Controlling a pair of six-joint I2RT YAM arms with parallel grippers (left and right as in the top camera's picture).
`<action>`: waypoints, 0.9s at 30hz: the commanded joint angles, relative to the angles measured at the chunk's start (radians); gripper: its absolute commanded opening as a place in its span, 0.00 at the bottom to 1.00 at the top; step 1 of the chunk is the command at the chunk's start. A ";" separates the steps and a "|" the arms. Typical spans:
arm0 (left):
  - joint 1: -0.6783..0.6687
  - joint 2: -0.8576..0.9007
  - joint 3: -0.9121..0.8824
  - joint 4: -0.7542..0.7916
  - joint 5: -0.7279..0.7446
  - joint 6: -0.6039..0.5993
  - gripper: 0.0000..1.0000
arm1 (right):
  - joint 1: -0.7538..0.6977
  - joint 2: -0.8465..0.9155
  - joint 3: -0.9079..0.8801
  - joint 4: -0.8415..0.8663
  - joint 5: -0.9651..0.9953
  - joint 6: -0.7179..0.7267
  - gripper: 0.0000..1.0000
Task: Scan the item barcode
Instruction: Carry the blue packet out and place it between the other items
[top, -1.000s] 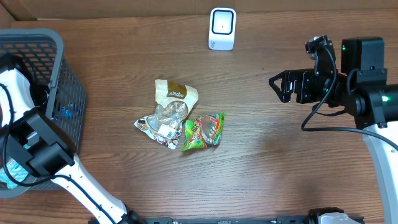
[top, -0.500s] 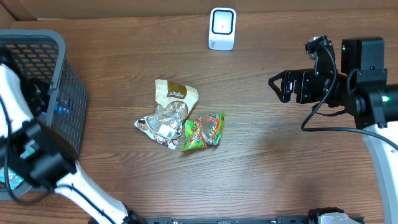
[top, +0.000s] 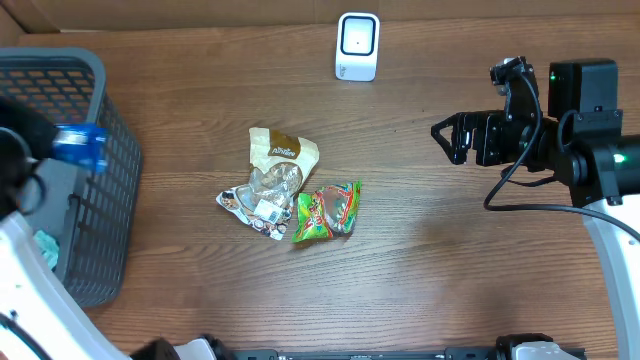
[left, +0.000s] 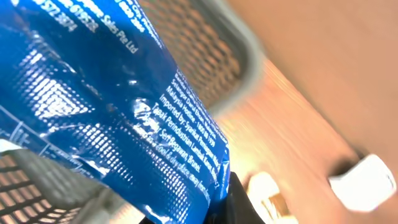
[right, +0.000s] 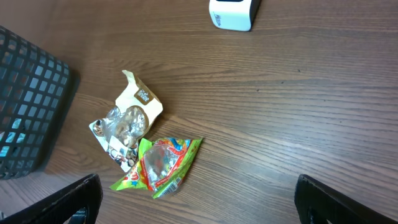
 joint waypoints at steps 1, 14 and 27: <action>-0.131 -0.002 -0.001 -0.030 0.032 0.077 0.05 | -0.003 -0.001 0.025 0.005 -0.009 -0.003 0.99; -0.637 0.164 -0.318 -0.012 0.021 0.262 0.05 | -0.003 -0.001 0.025 0.006 -0.008 -0.004 0.99; -0.735 0.451 -0.597 0.217 0.040 0.402 0.11 | -0.003 -0.001 0.025 0.005 -0.008 -0.004 0.99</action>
